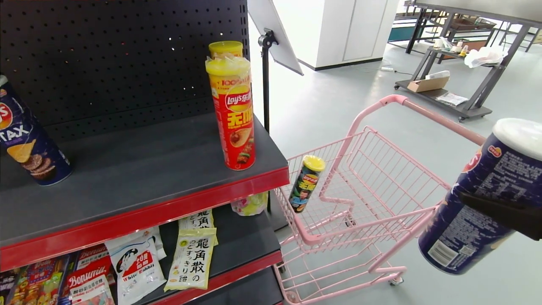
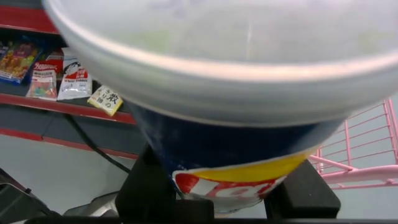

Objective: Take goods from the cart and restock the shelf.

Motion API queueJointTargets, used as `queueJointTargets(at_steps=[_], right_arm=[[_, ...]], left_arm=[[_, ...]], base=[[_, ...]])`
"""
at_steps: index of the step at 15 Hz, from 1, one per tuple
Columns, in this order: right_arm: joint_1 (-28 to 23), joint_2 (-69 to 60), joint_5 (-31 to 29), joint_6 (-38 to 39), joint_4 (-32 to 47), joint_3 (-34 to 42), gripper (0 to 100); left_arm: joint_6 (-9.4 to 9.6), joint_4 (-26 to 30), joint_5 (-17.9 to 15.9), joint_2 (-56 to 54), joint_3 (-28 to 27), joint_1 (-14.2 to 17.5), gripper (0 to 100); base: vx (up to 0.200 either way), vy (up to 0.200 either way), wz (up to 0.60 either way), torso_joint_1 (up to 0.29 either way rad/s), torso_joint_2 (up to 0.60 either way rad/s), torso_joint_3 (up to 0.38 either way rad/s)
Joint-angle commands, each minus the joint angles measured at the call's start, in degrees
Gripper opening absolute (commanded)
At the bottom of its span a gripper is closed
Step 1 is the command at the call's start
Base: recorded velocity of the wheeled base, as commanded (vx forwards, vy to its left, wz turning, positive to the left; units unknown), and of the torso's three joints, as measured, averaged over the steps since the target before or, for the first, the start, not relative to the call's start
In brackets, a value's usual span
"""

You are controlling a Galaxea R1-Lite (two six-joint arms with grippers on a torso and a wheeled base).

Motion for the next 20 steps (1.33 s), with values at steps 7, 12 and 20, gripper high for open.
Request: queueJointTargets(at_steps=[7,12,20], right_arm=[[-0.38,2.26,-0.25,-1.35,-0.11,0.05,0],[-0.47,3.05,-0.43,-1.44,-0.37,0.4,0],[-0.55,2.35,-0.34,-1.35,-0.72,2.16,0]], left_arm=[[-0.01,0.0,0.0,0.05,0.01,0.01,100],[-0.09,0.0,0.09,0.05,0.01,0.01,100],[-0.01,0.0,0.09,0.05,0.01,0.01,100]], base=[[0.0,0.0,0.0,0.189,-0.44,-0.252],[0.0,0.0,0.6,0.008,-0.02,-0.013],[0.0,0.0,0.3,0.005,0.0,-0.002]])
